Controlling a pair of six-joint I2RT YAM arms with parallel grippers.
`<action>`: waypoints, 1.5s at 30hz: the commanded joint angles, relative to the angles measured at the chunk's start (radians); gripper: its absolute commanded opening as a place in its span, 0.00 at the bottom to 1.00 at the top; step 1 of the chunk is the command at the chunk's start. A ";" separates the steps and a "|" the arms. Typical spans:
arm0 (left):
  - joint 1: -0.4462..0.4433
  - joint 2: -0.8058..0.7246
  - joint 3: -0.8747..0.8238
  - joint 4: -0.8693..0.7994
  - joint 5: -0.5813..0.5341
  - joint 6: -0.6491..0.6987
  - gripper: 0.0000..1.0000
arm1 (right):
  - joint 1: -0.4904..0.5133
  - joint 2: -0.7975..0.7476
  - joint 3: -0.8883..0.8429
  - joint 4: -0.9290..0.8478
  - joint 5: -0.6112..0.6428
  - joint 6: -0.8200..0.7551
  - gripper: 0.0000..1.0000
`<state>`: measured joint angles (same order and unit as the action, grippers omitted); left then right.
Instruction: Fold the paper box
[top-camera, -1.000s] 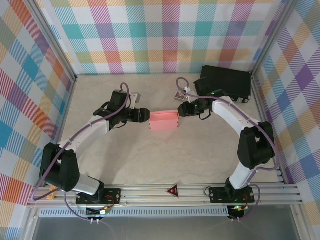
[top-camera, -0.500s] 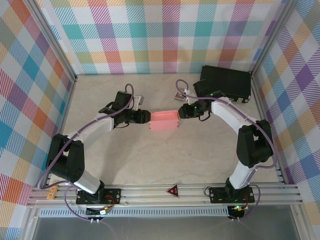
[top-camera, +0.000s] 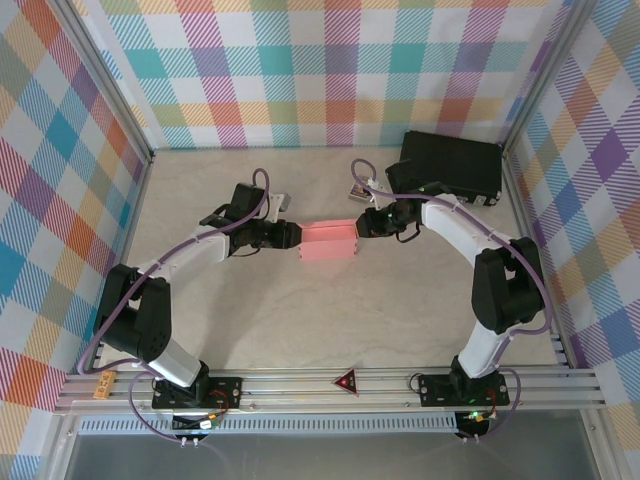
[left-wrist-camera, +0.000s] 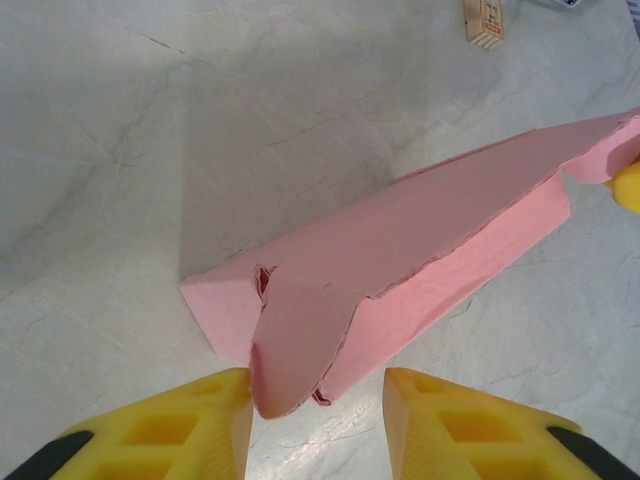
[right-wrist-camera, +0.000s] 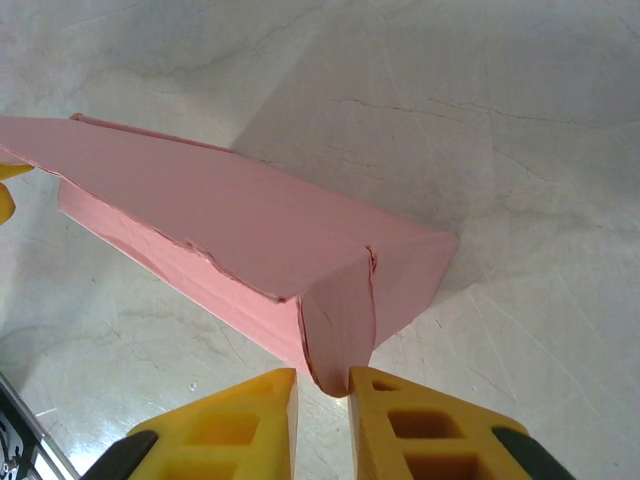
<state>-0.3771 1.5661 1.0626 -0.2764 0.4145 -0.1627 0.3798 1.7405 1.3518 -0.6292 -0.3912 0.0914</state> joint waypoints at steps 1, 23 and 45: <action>0.009 0.008 0.022 0.029 0.036 -0.001 0.37 | -0.004 0.017 0.031 0.000 -0.043 0.007 0.21; 0.007 0.039 0.037 0.007 0.044 -0.009 0.25 | -0.002 0.047 0.058 -0.028 -0.083 0.002 0.19; 0.007 0.042 0.039 0.007 0.037 -0.006 0.25 | -0.002 0.067 0.075 -0.045 -0.077 0.005 0.16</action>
<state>-0.3771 1.6001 1.0706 -0.2619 0.4366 -0.1680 0.3798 1.7916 1.3987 -0.6525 -0.4473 0.0940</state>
